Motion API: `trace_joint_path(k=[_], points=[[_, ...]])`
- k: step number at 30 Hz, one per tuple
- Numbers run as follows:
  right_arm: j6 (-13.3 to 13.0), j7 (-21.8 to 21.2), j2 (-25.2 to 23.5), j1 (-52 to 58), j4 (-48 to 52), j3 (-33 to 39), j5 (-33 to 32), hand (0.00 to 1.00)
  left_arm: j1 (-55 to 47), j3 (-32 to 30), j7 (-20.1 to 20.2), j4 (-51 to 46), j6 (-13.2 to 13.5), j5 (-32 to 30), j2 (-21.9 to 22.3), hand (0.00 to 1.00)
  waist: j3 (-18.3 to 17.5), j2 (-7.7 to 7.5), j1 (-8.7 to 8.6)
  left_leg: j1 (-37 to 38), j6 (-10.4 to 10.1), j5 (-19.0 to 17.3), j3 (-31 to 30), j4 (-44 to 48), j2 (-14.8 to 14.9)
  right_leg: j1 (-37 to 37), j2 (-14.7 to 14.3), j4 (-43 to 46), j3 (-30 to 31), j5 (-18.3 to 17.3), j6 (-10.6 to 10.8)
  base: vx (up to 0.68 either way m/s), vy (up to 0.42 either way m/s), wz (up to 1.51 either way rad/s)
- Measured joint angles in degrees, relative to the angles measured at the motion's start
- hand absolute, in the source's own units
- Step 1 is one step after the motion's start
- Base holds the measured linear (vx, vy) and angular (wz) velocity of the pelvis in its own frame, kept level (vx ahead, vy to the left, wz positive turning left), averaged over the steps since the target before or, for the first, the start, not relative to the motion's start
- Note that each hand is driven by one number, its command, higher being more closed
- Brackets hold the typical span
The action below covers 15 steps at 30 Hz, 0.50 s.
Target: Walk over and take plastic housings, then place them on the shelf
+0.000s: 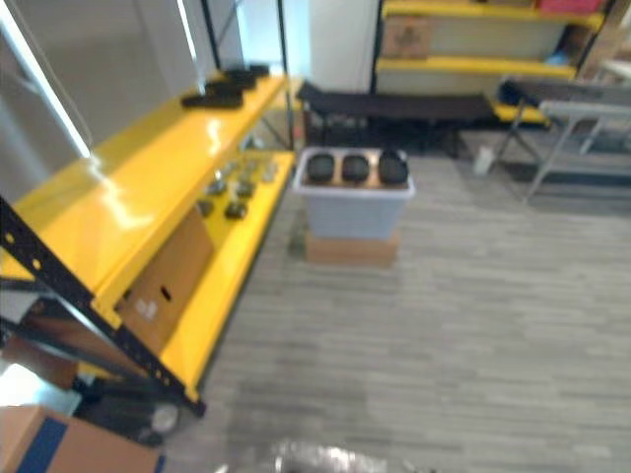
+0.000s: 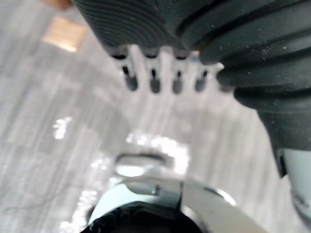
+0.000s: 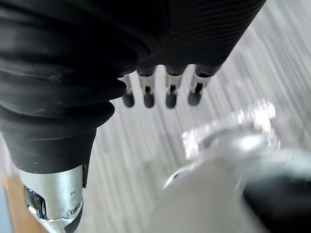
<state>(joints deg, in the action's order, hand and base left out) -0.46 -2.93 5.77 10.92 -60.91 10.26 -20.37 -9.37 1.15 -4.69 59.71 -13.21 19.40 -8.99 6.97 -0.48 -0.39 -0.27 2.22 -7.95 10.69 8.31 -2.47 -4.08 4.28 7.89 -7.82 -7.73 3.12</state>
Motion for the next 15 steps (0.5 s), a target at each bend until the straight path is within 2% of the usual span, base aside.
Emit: trace_joint_path(k=[3,7,15], points=[[1.09,-0.86,-0.93,0.04,-0.57,3.09,-2.10,0.00,0.38,-0.55,-0.18,0.68,-0.44,0.40,0.09,0.00,0.56,-0.10,-0.01,3.21,-0.03,3.00,2.36,-5.72,-0.61,-1.11,0.84,-2.35,-0.16,2.51,0.67,0.11,0.063,-0.23],[2.84,-0.83,-1.64,0.48,-0.99,3.85,-2.41,0.00,0.67,-0.96,-0.10,2.30,-0.48,0.36,0.02,0.00,0.41,-0.51,-0.45,9.85,0.53,5.94,2.21,-13.32,-1.78,-5.20,1.10,-4.00,-1.30,2.88,0.97,0.16,0.048,0.00],[3.38,-0.78,-2.65,-1.58,-2.43,5.53,-2.40,0.00,1.09,-0.96,-0.08,2.27,-0.71,0.54,-0.89,0.00,2.16,-1.62,-0.40,11.98,0.80,6.20,2.16,-13.10,-2.09,-8.28,1.19,-5.47,-3.09,3.16,1.44,0.12,-0.002,0.08]])
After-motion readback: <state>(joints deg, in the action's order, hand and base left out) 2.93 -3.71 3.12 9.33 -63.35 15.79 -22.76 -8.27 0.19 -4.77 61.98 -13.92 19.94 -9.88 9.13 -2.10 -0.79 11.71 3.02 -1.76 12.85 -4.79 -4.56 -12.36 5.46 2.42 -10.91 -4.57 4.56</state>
